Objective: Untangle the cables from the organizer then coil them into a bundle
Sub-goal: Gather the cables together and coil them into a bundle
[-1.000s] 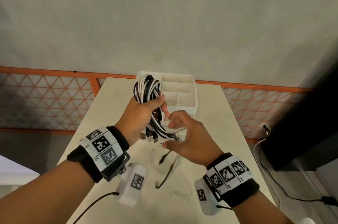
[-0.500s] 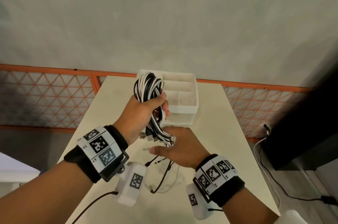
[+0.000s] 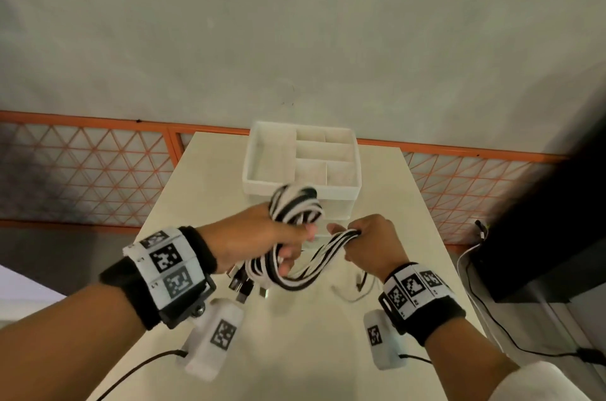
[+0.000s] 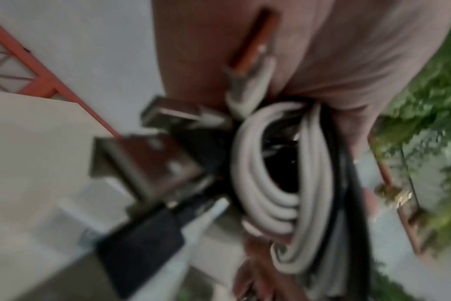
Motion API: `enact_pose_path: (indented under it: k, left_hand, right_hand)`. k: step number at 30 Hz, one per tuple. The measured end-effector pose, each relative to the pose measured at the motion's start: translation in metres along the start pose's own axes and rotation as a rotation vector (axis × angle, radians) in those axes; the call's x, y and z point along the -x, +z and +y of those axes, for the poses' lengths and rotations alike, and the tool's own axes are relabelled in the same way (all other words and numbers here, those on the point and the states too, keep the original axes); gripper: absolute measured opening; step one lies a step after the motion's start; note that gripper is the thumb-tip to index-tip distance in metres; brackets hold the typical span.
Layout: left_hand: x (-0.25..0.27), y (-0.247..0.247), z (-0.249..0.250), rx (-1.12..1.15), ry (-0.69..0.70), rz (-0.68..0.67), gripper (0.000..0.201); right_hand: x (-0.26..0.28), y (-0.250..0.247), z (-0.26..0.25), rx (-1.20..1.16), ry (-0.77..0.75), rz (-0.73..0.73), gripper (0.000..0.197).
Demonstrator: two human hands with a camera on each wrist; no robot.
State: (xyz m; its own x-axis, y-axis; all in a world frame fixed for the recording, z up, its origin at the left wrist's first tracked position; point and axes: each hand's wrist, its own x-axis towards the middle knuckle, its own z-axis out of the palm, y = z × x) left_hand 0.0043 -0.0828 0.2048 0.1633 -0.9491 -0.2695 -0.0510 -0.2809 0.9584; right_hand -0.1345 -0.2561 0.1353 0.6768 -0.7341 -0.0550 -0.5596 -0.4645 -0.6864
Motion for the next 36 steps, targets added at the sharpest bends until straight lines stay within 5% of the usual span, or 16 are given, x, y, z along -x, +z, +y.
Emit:
enact_pose_path:
  k: [3,9,18,23,30,36]
  left_hand:
    - [-0.008,0.016,-0.011,-0.164,-0.054,0.015,0.018]
    - [-0.025,0.042,-0.022,-0.211,-0.111,0.267,0.029]
    - [-0.041,0.041,-0.016,0.061,-0.084,0.591,0.017]
    - [-0.036,0.021,-0.006,0.129,-0.040,0.582,0.026]
    - [-0.027,0.033,0.007,0.210,0.018,0.394,0.055]
    - [-0.027,0.034,0.011,0.371,0.045,0.435,0.032]
  right_hand:
    - [0.000,-0.003,-0.010,0.099,0.022,0.024,0.057]
    - [0.008,-0.006,-0.033,0.105,0.129,0.138,0.008]
    - [0.023,-0.016,-0.052,-0.085,-0.175,0.108,0.026]
    - [0.027,-0.020,-0.038,-0.379,-0.290,0.013,0.012]
    - [0.033,0.013,-0.049,-0.266,-0.554,0.290,0.028]
    - [0.044,0.038,-0.044,-0.049,-0.581,0.206,0.046]
